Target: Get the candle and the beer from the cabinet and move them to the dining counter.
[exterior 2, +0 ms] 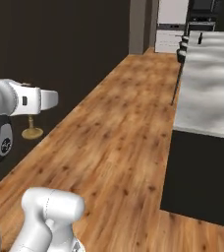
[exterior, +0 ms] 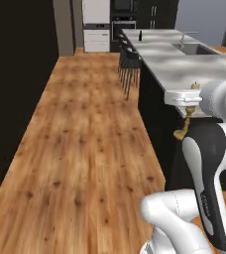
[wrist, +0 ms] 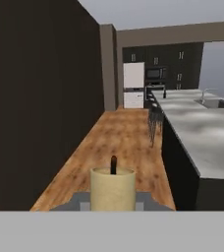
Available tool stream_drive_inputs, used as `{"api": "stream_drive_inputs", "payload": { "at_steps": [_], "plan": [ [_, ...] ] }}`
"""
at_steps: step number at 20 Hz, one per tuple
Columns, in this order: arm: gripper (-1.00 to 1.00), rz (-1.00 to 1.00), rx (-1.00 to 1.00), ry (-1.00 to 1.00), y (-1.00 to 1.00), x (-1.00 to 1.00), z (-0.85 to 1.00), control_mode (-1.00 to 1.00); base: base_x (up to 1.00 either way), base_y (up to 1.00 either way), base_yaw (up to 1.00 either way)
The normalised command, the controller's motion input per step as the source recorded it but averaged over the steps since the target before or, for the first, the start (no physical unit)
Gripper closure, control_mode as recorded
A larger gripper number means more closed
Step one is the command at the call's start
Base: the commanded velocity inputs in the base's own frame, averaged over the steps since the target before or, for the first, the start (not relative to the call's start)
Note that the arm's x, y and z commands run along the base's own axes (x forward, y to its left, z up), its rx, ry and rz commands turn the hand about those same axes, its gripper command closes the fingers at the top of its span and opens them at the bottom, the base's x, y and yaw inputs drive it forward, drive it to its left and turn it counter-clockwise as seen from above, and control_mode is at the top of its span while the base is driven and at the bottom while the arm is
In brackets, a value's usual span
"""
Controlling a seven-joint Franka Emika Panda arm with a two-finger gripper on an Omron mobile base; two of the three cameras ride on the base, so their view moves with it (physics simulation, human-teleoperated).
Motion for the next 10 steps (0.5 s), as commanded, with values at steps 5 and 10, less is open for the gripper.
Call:
{"api": "stream_drive_inputs", "payload": {
  "at_steps": [5, 10],
  "plan": [
    [1.0, 0.0, 0.0, 0.0, 0.0, 0.0, 0.0, 1.0, 0.45, 0.4, -0.82],
    [1.0, 0.0, 0.0, 0.0, 0.0, 0.0, 0.0, 1.0, 0.94, 0.63, -0.58]
  ]
}}
